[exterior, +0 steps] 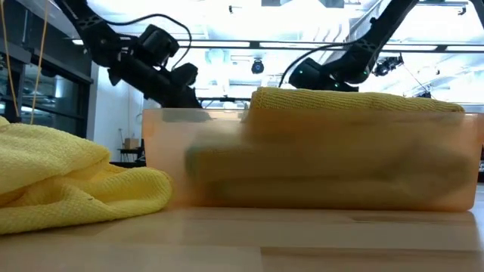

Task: Fold microfiber towels
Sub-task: Fold the blue microfiber towel

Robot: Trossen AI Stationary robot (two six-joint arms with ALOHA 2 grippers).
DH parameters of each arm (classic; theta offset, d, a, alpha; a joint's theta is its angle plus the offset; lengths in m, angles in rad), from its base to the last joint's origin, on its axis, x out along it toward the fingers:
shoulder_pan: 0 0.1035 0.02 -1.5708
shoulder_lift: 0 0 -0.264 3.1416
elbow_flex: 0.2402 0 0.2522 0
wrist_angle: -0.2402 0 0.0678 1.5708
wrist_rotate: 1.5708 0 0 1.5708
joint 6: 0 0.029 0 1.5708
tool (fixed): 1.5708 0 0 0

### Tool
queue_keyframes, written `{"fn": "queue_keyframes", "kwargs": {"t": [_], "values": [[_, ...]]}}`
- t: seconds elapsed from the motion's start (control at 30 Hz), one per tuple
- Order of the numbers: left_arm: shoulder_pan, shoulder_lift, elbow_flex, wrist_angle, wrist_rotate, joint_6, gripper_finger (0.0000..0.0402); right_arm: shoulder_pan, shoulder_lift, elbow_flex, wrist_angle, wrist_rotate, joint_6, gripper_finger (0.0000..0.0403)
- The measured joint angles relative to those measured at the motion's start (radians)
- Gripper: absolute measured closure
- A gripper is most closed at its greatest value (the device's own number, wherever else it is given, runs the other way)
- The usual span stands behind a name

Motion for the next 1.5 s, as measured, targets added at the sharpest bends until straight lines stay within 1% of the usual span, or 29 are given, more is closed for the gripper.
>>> {"fn": "queue_keyframes", "kwargs": {"t": [0.1, 0.23, 0.27, 0.4, 0.5, 0.57, 0.63, 0.77, 0.87, 1.2, 1.3, 1.5], "values": [[-0.038, 0.068, 0.014, 0.042, -0.001, -0.012, 0.0401, 0.019, 0.000, -0.026, 0.018, 0.004, -0.003, 0.0285], [-0.059, 0.175, 0.076, 0.049, -0.041, -0.005, 0.0401, 0.062, 0.000, -0.028, 0.028, 0.004, -0.052, 0.0380], [-0.057, 0.203, 0.095, 0.049, -0.047, 0.000, 0.0401, 0.075, 0.000, -0.028, 0.028, 0.005, -0.071, 0.0391], [-0.046, 0.293, 0.156, 0.050, -0.045, 0.025, 0.0401, 0.115, 0.010, -0.027, 0.014, 0.055, -0.084, 0.0381], [-0.040, 0.339, 0.181, 0.020, -0.041, 0.032, 0.0401, 0.130, 0.021, -0.027, -0.001, 0.093, -0.083, 0.0394], [-0.035, 0.357, 0.187, 0.004, -0.041, 0.043, 0.0401, 0.135, 0.022, -0.027, -0.004, 0.116, -0.084, 0.0400], [-0.032, 0.369, 0.187, -0.029, -0.041, 0.053, 0.0401, 0.136, 0.022, -0.027, -0.009, 0.134, -0.084, 0.0397], [-0.025, 0.377, 0.187, -0.107, -0.041, 0.114, 0.0401, 0.135, 0.022, -0.027, -0.023, 0.135, -0.102, 0.0402], [-0.019, 0.375, 0.186, -0.131, -0.040, 0.152, 0.0401, 0.134, 0.022, -0.027, -0.047, 0.135, -0.128, 0.0402], [0.009, 0.310, 0.182, -0.155, -0.041, 0.154, 0.0401, 0.115, 0.006, -0.025, -0.121, 0.136, -0.171, 0.0403], [0.023, 0.265, 0.182, -0.172, -0.041, 0.169, 0.0401, 0.084, -0.040, -0.024, -0.142, 0.143, -0.207, 0.0403], [0.067, 0.124, 0.182, -0.181, -0.042, 0.179, 0.0401, 0.010, -0.171, -0.023, -0.228, 0.143, -0.267, 0.0403]]}}
